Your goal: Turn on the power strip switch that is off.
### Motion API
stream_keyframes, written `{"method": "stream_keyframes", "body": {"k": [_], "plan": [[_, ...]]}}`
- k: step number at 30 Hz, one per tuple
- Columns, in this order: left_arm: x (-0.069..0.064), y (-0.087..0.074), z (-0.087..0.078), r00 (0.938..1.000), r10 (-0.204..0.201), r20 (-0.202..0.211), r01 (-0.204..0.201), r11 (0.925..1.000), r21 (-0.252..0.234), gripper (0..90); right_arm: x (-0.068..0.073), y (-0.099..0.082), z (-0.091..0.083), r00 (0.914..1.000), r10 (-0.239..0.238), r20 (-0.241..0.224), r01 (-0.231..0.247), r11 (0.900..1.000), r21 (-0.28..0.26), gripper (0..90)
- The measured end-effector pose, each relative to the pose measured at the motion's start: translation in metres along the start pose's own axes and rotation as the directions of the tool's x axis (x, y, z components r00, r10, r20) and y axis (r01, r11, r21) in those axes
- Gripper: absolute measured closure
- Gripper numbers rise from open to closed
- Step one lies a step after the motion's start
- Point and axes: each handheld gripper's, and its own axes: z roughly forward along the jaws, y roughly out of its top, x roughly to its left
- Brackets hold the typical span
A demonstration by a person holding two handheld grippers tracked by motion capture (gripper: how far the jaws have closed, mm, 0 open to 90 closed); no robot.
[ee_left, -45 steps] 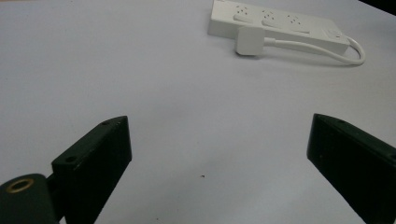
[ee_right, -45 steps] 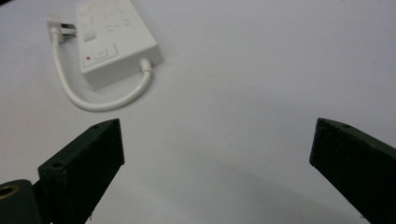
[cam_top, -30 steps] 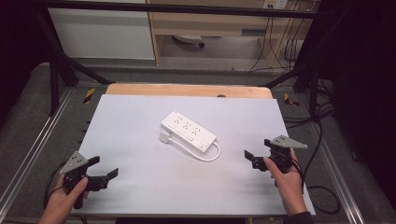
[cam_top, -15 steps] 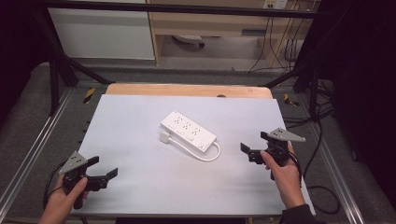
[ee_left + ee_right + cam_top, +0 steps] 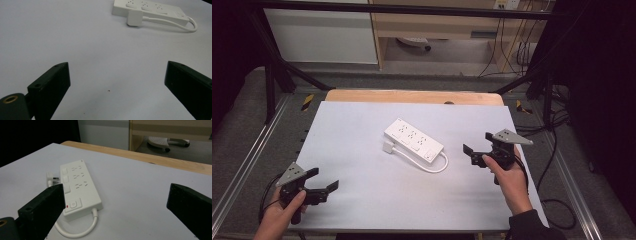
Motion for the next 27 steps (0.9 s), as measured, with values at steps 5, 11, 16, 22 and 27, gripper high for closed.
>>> {"method": "stream_keyframes", "body": {"k": [5,11,16,22,27], "plan": [[0.000,0.000,0.000,1.0000,0.001,0.001,-0.001,1.0000,0.001,6.5,0.004,0.006,0.006,0.9999,-0.009,-0.014,0.009,1.0000,0.003,2.4],[0.000,0.000,0.000,1.0000,0.002,0.003,-0.002,1.0000,0.001,6.5,0.010,0.013,0.015,0.9994,-0.028,-0.018,0.028,0.9996,0.003,2.7],[0.000,0.000,0.000,1.0000,0.004,0.005,-0.004,1.0000,0.003,6.5,0.015,0.018,0.022,0.9992,-0.034,-0.022,0.034,0.9994,-0.001,3.3],[-0.001,0.000,0.000,1.0000,0.006,0.005,-0.006,1.0000,0.002,6.5,0.018,0.025,0.029,0.9996,-0.021,-0.018,0.021,0.9996,-0.018,3.4],[0.000,0.000,0.001,1.0000,0.005,0.004,-0.005,1.0000,0.003,6.5,0.020,0.028,0.036,0.9996,-0.018,-0.022,0.017,0.9996,-0.024,3.9]]}}
